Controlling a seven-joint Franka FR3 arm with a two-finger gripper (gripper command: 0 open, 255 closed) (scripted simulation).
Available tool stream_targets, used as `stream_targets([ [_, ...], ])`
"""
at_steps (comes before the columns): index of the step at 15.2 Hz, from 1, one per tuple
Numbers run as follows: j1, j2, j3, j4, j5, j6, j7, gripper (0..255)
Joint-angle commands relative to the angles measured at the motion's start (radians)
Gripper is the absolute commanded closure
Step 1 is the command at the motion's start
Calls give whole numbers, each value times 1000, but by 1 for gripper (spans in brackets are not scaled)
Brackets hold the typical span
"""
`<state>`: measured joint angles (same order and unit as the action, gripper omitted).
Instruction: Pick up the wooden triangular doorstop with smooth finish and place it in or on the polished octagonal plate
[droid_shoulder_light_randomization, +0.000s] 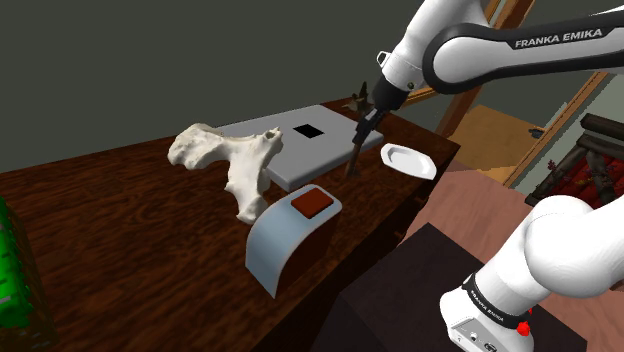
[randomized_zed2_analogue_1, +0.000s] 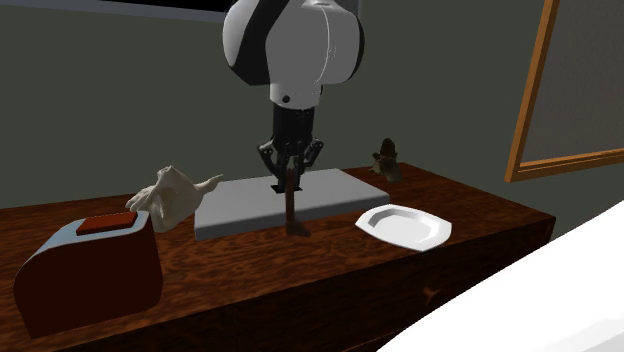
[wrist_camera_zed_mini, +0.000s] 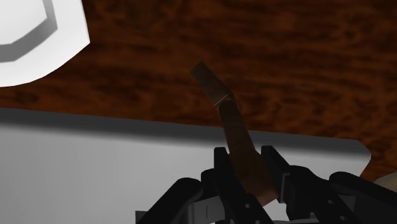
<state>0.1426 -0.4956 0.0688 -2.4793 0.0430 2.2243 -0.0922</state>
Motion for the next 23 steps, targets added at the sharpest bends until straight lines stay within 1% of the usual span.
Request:
stream_targets([
  [1,-1,-6,-1,19,-1,-25,-1,255],
  [15,-3,-25,-6,193,-5,-218,1,255],
  [23,-61,-108,-161,189,-45,-301,-185,255],
])
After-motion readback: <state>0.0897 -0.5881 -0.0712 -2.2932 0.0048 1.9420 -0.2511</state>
